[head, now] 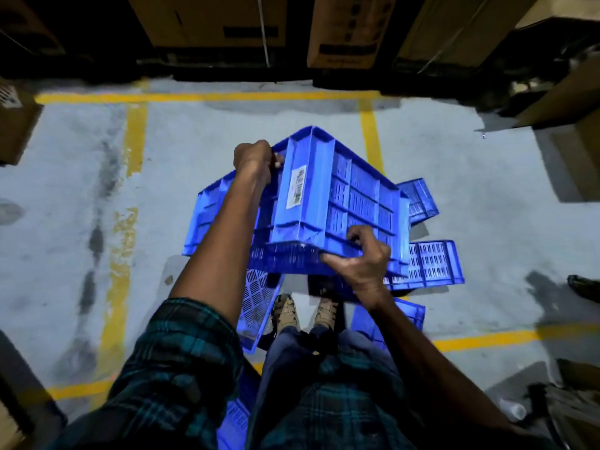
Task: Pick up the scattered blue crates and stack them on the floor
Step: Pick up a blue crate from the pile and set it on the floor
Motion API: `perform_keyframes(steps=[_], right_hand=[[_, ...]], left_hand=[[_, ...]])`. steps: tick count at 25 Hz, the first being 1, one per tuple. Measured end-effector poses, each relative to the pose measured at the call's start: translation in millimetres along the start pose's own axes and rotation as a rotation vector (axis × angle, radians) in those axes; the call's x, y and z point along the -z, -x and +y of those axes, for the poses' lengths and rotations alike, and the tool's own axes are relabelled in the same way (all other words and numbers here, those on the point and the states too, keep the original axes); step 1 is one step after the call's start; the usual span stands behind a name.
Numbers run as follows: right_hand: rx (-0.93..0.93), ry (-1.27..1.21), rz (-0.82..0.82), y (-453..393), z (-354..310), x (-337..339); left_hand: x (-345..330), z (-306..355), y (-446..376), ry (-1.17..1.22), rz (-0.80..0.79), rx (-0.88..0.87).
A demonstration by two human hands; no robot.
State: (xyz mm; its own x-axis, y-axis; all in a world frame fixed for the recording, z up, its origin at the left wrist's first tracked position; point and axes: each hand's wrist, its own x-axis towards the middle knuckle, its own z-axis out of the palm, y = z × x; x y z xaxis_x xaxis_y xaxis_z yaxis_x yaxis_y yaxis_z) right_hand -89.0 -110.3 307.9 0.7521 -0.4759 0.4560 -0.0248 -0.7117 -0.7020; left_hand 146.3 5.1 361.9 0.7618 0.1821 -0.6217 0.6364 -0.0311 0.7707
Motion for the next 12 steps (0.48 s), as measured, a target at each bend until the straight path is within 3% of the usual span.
perform_keyframes(steps=[5,12], right_hand=[[-0.128,0.112,0.089,-52,-25,23],[-0.514,0.012,0.119,-49,-44,39]], left_hand=[[-4,14,32,0.233,-0.17,-0.268],[37,-44,62,-0.199,-0.104,-0.786]])
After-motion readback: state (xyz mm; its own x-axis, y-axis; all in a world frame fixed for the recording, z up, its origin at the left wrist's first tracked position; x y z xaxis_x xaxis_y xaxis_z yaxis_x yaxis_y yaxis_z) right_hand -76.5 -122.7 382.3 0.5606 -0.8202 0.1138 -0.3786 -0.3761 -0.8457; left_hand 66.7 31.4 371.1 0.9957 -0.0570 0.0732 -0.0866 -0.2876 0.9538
